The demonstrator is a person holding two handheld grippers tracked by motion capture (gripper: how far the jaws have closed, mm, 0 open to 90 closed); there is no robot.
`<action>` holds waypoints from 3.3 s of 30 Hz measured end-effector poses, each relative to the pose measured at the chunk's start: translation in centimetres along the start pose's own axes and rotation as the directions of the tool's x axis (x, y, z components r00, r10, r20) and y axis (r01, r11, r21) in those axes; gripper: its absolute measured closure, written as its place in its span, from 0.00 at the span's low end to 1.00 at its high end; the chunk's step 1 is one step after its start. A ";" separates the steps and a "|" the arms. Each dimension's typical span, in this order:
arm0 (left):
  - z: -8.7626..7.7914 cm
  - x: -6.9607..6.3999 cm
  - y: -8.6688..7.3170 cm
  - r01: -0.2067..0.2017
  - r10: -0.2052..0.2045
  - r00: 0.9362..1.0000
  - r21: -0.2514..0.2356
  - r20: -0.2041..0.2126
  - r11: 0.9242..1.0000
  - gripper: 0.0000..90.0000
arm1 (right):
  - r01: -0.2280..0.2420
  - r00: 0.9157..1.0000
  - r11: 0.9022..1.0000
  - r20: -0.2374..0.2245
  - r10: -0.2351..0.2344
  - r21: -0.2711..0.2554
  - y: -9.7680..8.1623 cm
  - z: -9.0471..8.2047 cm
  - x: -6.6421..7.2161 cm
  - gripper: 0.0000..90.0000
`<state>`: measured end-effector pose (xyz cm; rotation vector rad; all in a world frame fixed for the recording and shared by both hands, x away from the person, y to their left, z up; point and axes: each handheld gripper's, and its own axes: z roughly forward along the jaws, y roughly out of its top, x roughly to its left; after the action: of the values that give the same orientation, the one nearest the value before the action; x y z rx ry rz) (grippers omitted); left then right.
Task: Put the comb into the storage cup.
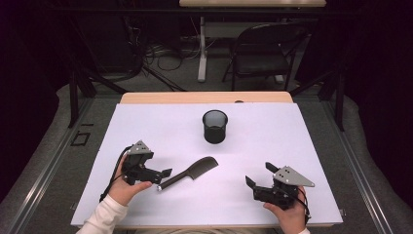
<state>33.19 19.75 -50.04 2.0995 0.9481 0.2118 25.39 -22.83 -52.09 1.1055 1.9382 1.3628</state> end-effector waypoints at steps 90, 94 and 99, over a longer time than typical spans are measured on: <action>4.1 -3.4 3.2 -0.138 0.135 0.990 0.358 0.033 0.924 0.18 | 0.006 1.000 1.000 -0.012 -0.006 0.009 -0.1 0.4 0.2 0.16; 4.3 -3.4 3.3 -0.142 0.142 0.990 0.364 0.025 0.921 0.18 | 0.007 1.000 1.000 -0.012 -0.007 0.010 -0.1 0.4 0.1 0.16; 4.5 -3.5 3.4 -0.150 0.150 0.988 0.382 0.030 0.912 0.24 | 0.006 1.000 1.000 -0.012 -0.006 0.010 -0.1 0.4 0.1 0.16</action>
<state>34.61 13.28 -49.98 2.5373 0.8817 0.1096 25.58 -22.54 -52.36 1.0978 1.9578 1.3607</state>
